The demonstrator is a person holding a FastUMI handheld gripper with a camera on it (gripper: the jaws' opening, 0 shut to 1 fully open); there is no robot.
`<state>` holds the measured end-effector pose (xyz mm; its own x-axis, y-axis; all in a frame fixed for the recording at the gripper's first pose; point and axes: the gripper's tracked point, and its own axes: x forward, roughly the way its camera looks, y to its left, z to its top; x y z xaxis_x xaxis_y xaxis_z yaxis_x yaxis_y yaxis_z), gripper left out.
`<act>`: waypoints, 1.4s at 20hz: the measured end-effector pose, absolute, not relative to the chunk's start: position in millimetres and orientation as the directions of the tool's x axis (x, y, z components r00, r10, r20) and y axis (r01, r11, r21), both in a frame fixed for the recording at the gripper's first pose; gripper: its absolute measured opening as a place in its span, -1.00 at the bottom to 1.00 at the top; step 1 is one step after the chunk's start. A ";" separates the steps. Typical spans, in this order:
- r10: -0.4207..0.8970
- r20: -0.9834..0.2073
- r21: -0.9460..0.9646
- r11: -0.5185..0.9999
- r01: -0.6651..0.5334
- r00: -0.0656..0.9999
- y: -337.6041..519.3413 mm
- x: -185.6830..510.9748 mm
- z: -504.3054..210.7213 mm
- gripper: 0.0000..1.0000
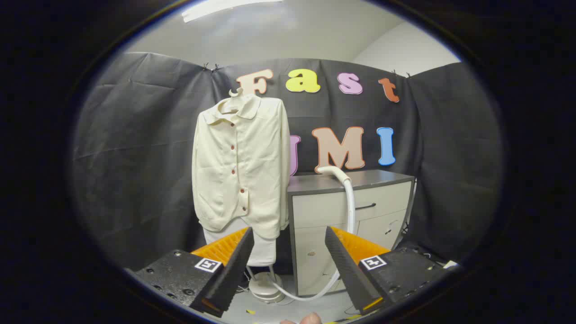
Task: Iron the clothes twice with a garment steamer, once on the left side and once on the right side.
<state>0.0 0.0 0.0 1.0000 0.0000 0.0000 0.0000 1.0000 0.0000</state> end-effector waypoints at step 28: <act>-0.047 -0.017 -0.030 0.998 0.046 0.999 0.6 37.9 1.5 0.93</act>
